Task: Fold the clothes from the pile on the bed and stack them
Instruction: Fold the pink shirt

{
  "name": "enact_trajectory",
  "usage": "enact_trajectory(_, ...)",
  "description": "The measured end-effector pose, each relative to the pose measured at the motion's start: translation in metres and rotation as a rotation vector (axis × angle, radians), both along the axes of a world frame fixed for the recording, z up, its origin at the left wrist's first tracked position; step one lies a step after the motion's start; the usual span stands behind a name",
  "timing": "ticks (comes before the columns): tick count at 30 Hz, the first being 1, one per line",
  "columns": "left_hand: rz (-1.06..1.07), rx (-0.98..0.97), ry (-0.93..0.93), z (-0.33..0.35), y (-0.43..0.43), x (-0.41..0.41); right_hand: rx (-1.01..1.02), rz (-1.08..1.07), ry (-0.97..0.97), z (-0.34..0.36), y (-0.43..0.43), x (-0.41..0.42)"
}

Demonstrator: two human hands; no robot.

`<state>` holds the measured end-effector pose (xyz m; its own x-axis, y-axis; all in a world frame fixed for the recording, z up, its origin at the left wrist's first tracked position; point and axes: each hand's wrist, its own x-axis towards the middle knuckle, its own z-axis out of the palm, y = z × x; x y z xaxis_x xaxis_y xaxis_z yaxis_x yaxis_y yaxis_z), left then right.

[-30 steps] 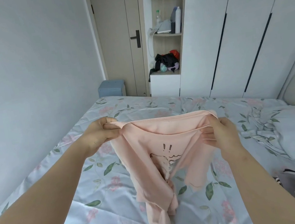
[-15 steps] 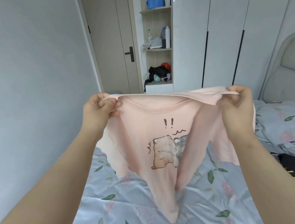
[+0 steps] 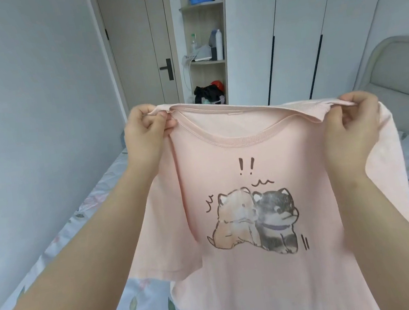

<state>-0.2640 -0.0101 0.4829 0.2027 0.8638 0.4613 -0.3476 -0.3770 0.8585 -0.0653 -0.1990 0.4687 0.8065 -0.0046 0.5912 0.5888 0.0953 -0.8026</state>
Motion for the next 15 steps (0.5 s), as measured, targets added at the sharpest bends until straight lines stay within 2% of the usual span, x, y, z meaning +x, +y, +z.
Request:
enact_trajectory(5, -0.028, -0.126, 0.198, -0.055, 0.036, 0.052, -0.174, -0.010, 0.117, -0.055, 0.030, 0.054)
enact_trajectory(11, -0.014, -0.227, 0.519, -0.140, 0.089, 0.126, -0.448, -0.009, 0.252, -0.140, 0.070, 0.128)
enact_trajectory(15, -0.020, -0.343, 0.653, -0.199, 0.125, 0.178, -0.615, 0.020, 0.344, -0.194, 0.109, 0.184)
